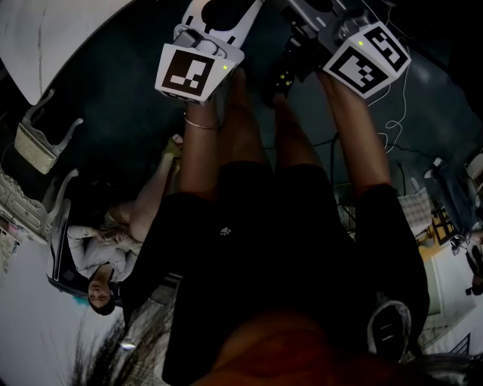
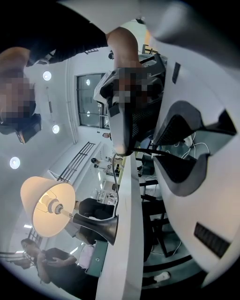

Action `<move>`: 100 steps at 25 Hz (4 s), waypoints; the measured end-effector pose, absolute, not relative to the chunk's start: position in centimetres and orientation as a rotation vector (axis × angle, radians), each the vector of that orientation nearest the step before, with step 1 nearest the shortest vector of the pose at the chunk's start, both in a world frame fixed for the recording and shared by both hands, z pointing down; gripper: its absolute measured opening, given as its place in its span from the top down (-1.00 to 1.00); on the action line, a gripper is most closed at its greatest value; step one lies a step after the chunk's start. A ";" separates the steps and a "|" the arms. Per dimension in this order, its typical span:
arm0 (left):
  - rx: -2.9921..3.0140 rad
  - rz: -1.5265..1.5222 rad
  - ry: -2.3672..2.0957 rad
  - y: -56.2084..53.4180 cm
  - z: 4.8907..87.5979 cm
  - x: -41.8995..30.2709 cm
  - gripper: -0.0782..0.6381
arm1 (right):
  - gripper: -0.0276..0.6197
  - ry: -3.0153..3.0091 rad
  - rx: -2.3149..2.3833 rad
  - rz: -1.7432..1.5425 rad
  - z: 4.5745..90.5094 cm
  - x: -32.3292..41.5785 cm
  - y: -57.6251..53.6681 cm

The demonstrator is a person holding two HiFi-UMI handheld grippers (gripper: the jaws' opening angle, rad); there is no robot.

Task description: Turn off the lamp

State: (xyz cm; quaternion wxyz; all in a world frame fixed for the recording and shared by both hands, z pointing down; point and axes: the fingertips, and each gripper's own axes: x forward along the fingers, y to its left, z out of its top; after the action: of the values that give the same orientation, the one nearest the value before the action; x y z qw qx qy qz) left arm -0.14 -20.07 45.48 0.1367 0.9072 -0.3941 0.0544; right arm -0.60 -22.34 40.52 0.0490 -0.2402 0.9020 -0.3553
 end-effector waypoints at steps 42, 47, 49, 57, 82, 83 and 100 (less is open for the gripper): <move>2.671 0.012 -1.120 -18.2 39.9 0.0 0.72 | 0.82 2.855 -0.885 -0.787 40.8 2.7 -20.5; 2.678 -0.010 -1.128 -18.2 39.1 0.1 0.72 | 0.77 2.903 -0.877 -0.785 41.9 2.6 -19.7; 2.682 -0.024 -1.129 -18.3 38.8 0.1 0.72 | 0.72 2.916 -0.875 -0.792 42.3 2.4 -19.4; 2.692 -0.021 -1.144 -18.2 38.2 -0.5 0.72 | 0.58 2.907 -0.861 -0.819 42.8 1.5 -19.2; 2.711 -0.123 -1.098 -17.9 36.4 0.1 0.72 | 0.56 2.866 -0.870 -0.932 44.4 0.7 -19.0; 2.713 -0.120 -1.098 -17.9 36.4 0.1 0.72 | 0.60 2.858 -0.867 -0.938 44.4 0.7 -19.0; 2.757 -0.049 -1.099 -17.6 37.5 0.3 0.72 | 0.73 2.781 -0.820 -1.063 44.7 1.2 -18.6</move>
State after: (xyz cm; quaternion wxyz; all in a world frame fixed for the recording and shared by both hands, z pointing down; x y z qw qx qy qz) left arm 0.32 -17.55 37.45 0.0865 0.9253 -0.3688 -0.0166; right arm 1.21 -18.60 44.65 0.0269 -0.2656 0.9002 -0.3441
